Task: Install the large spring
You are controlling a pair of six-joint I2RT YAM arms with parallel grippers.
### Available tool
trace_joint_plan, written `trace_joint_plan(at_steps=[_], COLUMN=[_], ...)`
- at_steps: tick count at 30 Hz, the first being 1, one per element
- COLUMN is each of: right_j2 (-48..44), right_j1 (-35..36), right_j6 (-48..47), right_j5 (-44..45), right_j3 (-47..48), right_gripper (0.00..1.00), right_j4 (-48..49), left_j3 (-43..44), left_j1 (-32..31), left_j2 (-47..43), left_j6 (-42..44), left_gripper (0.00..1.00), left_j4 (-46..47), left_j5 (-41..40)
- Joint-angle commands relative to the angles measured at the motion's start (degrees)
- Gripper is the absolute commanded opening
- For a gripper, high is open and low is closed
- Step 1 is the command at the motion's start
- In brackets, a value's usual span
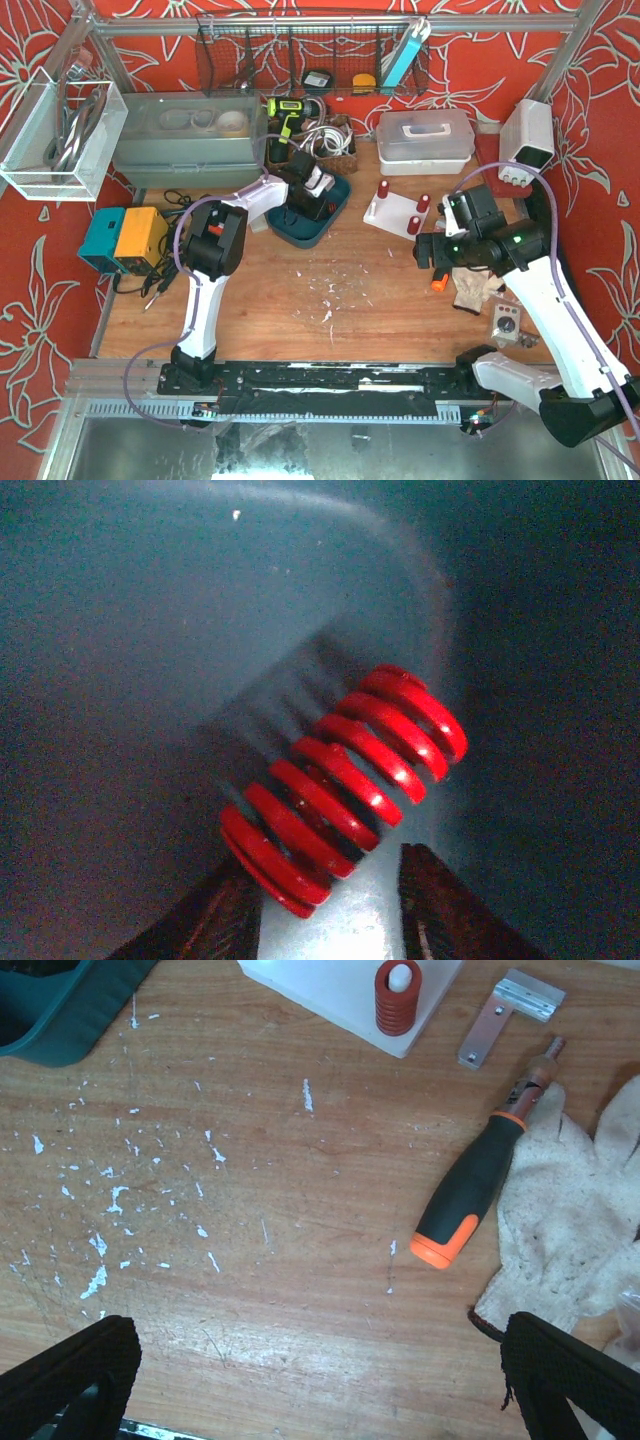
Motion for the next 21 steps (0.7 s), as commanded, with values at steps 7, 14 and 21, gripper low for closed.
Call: trace_joint_plan(at_steps=[7,14,21], right_j2=[-4.6,-5.5,-4.5], right_j1=[0.2,0.2,0.2], right_j6=[1.5,0.3,0.2], right_j5=[0.9,2.7,2.2], right_j3=[-2.5,-1.4,-1.8], right_gripper=[0.99,0.99,0.99], right_j4=[-1.0,-2.6,-1.5], left_j3=[3.4,2.9,2.9], left_j1=[0.5,0.2,0.2], left_j2=[2.9,3.8,4.1], left_j6=[10.5,13.5,14.1], left_gripper=[0.53,0.54,0.54], left_j4=[3.4,5.8,7.1], left_j5=[5.4,5.9,1.6])
